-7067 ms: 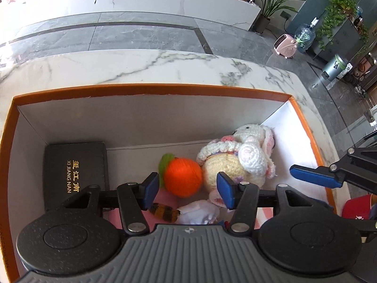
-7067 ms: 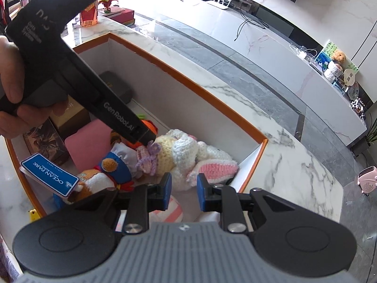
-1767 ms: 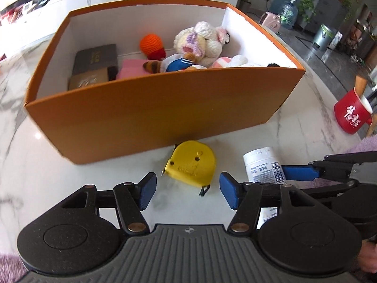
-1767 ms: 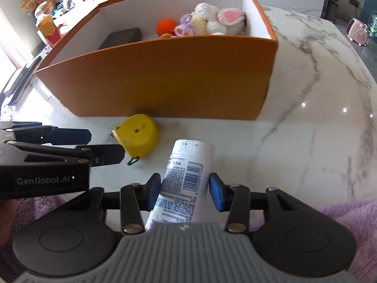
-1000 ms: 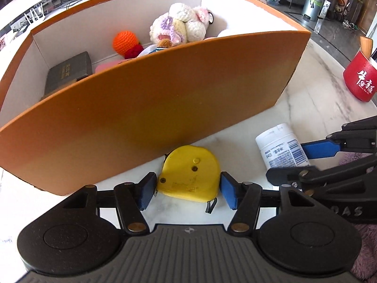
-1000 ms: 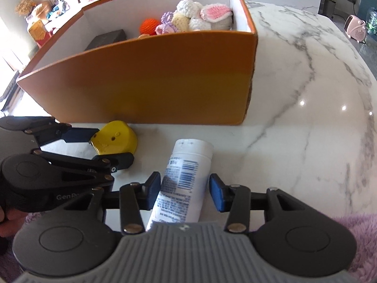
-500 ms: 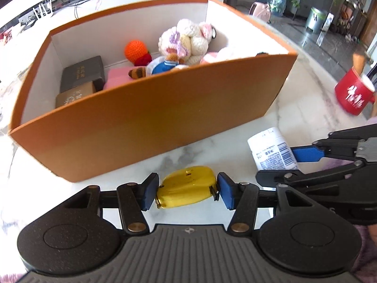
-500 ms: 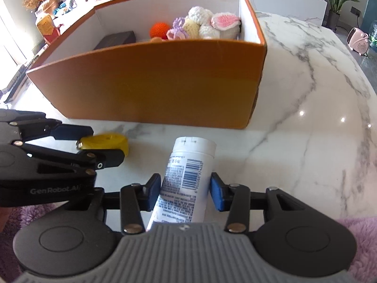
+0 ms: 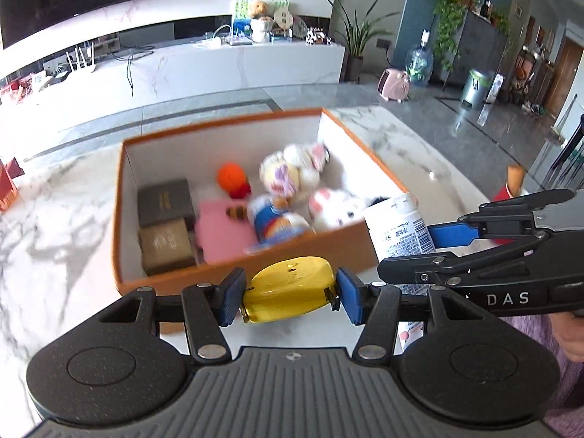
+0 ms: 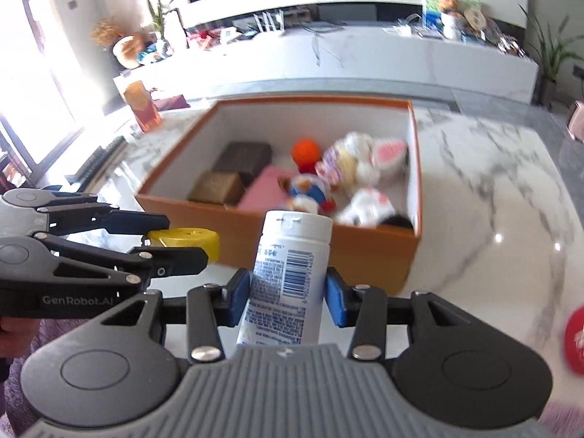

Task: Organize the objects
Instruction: 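Carry the tape measure and lotion tube over the orange box with both grippers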

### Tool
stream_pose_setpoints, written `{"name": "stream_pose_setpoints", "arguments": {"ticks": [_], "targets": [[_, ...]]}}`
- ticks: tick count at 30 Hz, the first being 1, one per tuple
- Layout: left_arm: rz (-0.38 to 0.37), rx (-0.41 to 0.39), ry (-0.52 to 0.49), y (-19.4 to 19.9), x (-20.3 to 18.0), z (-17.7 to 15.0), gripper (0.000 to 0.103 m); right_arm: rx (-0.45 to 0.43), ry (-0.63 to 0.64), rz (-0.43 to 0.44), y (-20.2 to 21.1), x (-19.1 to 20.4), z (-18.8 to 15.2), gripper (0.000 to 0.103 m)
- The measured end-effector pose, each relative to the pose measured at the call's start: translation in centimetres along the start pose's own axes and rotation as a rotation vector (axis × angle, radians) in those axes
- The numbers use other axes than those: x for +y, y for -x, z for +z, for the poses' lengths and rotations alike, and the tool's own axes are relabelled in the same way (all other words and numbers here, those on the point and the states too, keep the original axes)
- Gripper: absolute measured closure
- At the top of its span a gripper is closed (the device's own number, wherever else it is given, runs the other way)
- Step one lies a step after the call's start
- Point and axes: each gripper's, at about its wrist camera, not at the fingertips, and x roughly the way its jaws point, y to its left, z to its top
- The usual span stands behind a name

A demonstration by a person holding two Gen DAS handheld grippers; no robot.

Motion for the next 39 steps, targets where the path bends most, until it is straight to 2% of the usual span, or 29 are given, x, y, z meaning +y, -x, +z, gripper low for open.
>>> {"name": "stream_pose_setpoints", "arguments": {"ticks": [5,12,14,17,18,19,23,26,34,39], "targets": [[0.072,-0.025,-0.022,-1.0,2.9,3.5,0.040,0.002,0.045,0.055,-2.2,-0.5,5.0,0.057],[0.134,0.008,-0.040,-4.7,6.7,6.2,0.040,0.097,0.016,0.130,-10.7,-1.1,11.2,0.057],[0.145,0.009,-0.041,-5.3,7.4,6.6,0.040,0.127,0.027,0.122,-13.5,-0.9,12.3,0.058],[0.159,0.009,-0.036,-6.0,8.5,7.0,0.040,0.171,-0.001,0.130,-17.3,-0.8,13.5,0.067],[0.160,0.011,-0.032,-6.2,8.9,7.1,0.040,0.187,-0.022,0.142,-18.3,-0.9,13.8,0.075],[0.161,0.014,-0.027,-6.5,9.1,7.2,0.040,0.199,-0.040,0.153,-19.3,-0.9,14.0,0.077],[0.160,0.027,-0.018,-7.2,10.0,7.2,0.040,0.205,-0.067,0.152,-22.2,-0.7,14.5,0.077],[0.156,0.032,-0.018,-7.5,10.1,7.0,0.040,0.178,-0.079,0.136,-22.8,-0.8,15.1,0.077],[0.145,0.038,-0.012,-8.0,10.0,7.1,0.040,0.137,0.050,0.020,-24.1,0.0,16.1,0.077],[0.143,0.045,-0.013,-8.1,9.9,7.1,0.040,0.144,0.057,0.037,-25.2,0.0,16.0,0.076]]}}
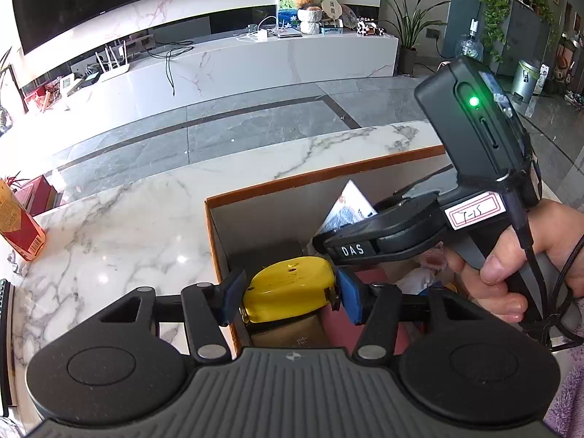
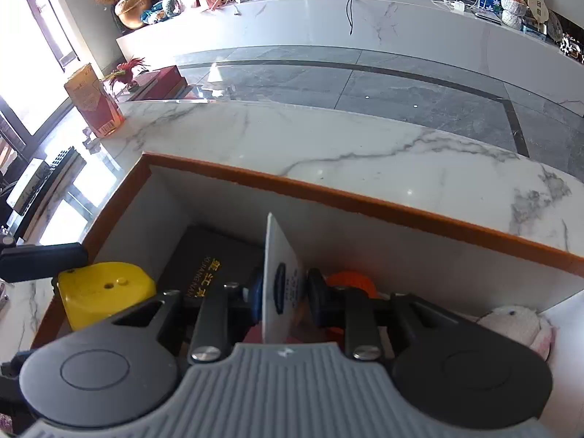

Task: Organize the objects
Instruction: 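Carry the tape measure and lotion tube over the orange box with both grippers, then lower the lotion tube and tape measure into the box and open both grippers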

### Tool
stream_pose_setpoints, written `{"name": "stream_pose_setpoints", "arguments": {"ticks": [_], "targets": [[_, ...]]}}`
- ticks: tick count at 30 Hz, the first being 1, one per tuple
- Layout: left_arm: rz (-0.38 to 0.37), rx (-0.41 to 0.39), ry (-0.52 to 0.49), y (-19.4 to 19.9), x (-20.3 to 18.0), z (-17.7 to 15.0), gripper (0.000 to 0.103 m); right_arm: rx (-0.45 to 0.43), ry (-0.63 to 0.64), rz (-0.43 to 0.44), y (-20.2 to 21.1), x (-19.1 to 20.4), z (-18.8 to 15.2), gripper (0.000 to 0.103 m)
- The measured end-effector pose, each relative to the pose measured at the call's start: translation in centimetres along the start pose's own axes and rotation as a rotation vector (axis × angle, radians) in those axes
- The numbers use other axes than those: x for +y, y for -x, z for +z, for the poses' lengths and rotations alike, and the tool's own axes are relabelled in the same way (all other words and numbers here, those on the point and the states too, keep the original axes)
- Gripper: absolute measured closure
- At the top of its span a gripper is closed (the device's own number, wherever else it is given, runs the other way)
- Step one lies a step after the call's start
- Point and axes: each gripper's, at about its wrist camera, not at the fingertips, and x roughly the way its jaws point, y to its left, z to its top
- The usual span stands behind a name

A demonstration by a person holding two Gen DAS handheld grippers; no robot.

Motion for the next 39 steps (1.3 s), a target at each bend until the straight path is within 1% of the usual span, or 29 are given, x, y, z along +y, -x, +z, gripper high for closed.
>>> {"name": "stream_pose_setpoints", "arguments": {"ticks": [2,3,7,11,15,18,20,21,22,23,25,29,30,35,39], "targets": [[-0.002,0.002,-0.002,0.0,0.0,0.0,0.040,-0.026,0.012,-0.011,0.4,0.1,0.1,0.074],[-0.004,0.003,-0.003,0.0,0.0,0.0,0.040,-0.036,0.017,-0.016,0.7,0.2,0.2,0.069],[-0.022,0.001,-0.012,-0.1,-0.5,0.1,0.040,-0.075,0.013,-0.009,2.5,-0.2,0.6,0.069],[-0.059,0.006,-0.027,-0.6,-1.5,0.0,0.040,-0.125,0.011,-0.014,5.5,-1.1,0.2,0.069],[-0.096,0.022,-0.031,-1.9,-2.6,0.1,0.040,-0.160,0.024,-0.108,7.9,-2.4,-1.2,0.069],[-0.133,0.031,-0.029,-2.7,-3.4,0.4,0.040,-0.170,0.040,-0.145,9.0,-3.3,-2.4,0.069],[-0.143,0.036,-0.034,-3.1,-4.0,0.5,0.040,-0.152,0.035,-0.130,9.0,-3.8,-2.9,0.069],[-0.143,0.038,-0.039,-3.2,-4.2,0.6,0.040,-0.138,0.029,-0.121,8.8,-4.0,-3.1,0.071],[-0.146,0.042,-0.041,-3.4,-4.4,0.6,0.040,-0.133,0.024,-0.116,8.7,-4.1,-3.3,0.076],[-0.150,0.045,-0.039,-3.5,-4.5,0.7,0.040,-0.128,0.018,-0.112,8.5,-4.2,-3.4,0.078],[-0.155,0.052,-0.039,-3.8,-4.7,0.8,0.040,-0.137,0.001,-0.100,8.4,-4.4,-3.4,0.079],[-0.139,0.063,-0.043,-4.3,-5.0,0.8,0.040,-0.142,-0.015,-0.004,7.7,-4.1,-2.5,0.082],[-0.139,0.065,-0.043,-4.2,-4.9,0.7,0.040,-0.136,-0.012,0.013,7.4,-3.8,-2.2,0.084],[-0.122,0.069,-0.025,-4.4,-4.3,0.6,0.040,-0.130,0.008,0.055,6.2,-2.4,-1.2,0.085],[-0.139,0.081,-0.009,-5.0,-4.1,0.8,0.040,-0.138,-0.006,0.066,6.2,-2.5,-1.1,0.085]]}}
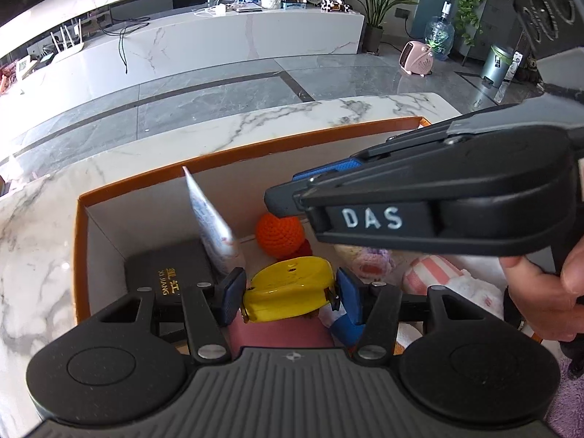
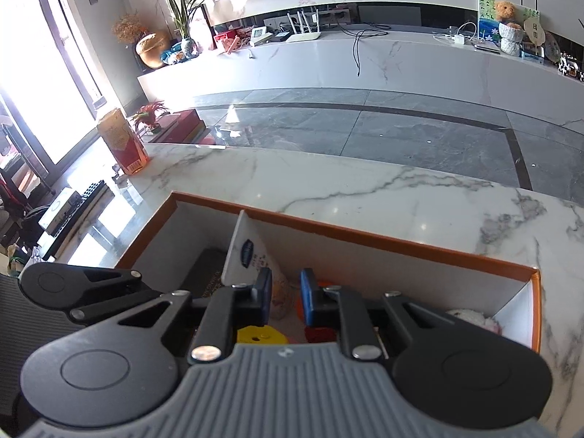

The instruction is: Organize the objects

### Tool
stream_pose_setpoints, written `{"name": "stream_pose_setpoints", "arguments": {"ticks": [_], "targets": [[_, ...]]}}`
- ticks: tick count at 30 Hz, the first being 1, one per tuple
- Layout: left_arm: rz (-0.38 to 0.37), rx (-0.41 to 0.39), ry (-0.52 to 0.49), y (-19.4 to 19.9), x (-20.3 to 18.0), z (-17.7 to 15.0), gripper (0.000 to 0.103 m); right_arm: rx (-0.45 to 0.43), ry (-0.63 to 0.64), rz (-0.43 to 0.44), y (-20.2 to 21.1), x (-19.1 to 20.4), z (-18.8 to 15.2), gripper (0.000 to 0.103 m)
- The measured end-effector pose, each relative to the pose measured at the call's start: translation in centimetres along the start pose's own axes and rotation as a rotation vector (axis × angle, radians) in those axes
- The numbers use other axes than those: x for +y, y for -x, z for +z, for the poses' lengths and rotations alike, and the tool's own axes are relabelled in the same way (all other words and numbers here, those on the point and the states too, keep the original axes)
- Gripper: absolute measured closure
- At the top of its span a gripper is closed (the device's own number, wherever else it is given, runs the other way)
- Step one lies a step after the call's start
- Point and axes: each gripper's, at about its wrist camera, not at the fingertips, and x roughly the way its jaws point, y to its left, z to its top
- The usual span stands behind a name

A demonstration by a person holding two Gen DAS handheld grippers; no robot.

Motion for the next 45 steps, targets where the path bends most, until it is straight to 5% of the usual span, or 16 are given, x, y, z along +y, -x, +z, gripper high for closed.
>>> {"name": "stream_pose_setpoints", "arguments": {"ticks": [15,25,28,34,37,45], "targets": [[-0.010,0.034,0.028,-3.0,-0.9,0.9,0.039,-0.027,-0.051,-0.092,3.2,-3.2,-1.6,0.085],[0.030,-0.047,0.043,1.1,-0.7,1.1,0.036,-0.016,-0.071,-0.130,4.6,-3.2,-2.3,0.083],[0.061,-0.104,0.083,3.4,-0.9,1.2,0.035,-0.031,-0.075,-0.156,6.1,-2.9,-2.5,0.067],[0.120,-0.273,0.155,9.2,-1.5,0.9,0.025,-0.084,-0.088,-0.184,10.5,-1.8,-3.4,0.055],[0.175,-0.345,0.149,12.0,-2.5,0.1,0.012,-0.116,-0.091,-0.192,13.1,-0.7,-4.5,0.050],[0.354,-0.538,0.058,17.1,-6.8,-3.1,0.011,-0.231,-0.062,-0.224,19.4,3.7,-8.8,0.032]]}}
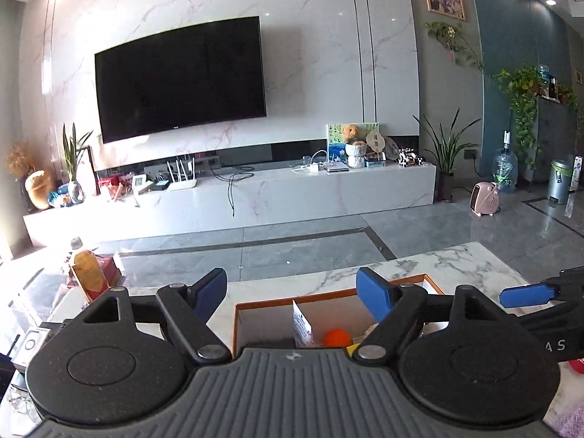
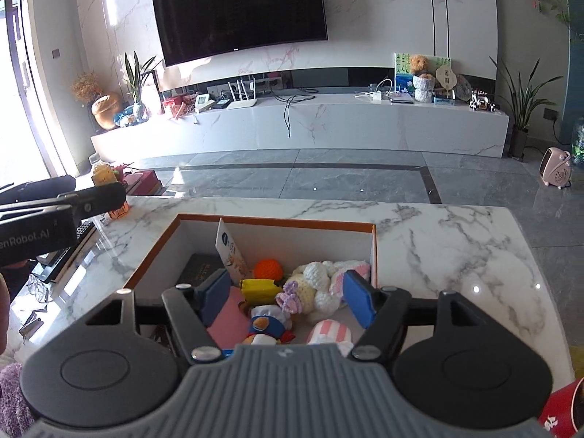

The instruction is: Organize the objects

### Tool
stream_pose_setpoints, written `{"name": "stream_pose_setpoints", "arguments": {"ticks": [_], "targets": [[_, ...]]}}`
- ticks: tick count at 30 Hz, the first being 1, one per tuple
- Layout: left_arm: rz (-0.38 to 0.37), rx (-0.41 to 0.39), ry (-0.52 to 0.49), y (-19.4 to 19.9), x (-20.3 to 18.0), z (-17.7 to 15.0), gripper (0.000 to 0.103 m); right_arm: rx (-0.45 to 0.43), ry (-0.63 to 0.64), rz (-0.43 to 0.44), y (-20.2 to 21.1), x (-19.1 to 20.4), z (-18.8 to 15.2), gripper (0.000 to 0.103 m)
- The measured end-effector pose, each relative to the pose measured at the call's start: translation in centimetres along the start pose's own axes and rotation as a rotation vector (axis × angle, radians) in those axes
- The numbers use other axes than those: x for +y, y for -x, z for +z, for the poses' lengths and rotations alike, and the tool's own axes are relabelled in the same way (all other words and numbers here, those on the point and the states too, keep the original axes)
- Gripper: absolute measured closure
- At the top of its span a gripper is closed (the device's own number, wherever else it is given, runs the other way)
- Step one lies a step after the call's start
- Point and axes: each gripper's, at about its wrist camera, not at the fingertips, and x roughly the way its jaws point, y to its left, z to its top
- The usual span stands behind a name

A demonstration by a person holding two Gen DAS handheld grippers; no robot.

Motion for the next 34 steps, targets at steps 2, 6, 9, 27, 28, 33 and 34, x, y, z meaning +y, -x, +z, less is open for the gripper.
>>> {"name": "stream_pose_setpoints", "arguments": {"ticks": [2,6,9,27,28,33,34], "targets": [[0.005,-0.011,0.002,1.3,-0.5,-0.5,0.011,-0.010,0.003,-0.014,1.2,0.7,-0.9,0.029],[0.043,0.016,0.045,2.8,-1.1,-1.8,0.011,-0.050,0.015,-0.052,3.6,1.9,-3.0,0.025],[0.057,0.046,0.080,3.6,-1.0,-3.1,0.011,-0.059,0.000,-0.066,4.8,2.3,-4.5,0.025],[0.117,0.244,0.092,5.9,-1.0,-9.9,0.011,0.022,0.034,-0.097,5.7,4.6,-10.1,0.022],[0.117,0.245,0.090,5.9,-1.0,-9.9,0.011,0.022,0.036,-0.095,5.7,4.6,-10.1,0.022],[0.120,0.238,0.089,6.2,-1.3,-9.9,0.011,0.020,0.032,-0.095,6.0,4.6,-10.3,0.020],[0.118,0.241,0.090,6.1,-1.2,-9.9,0.011,0.020,0.030,-0.096,6.0,4.6,-10.4,0.019]]}}
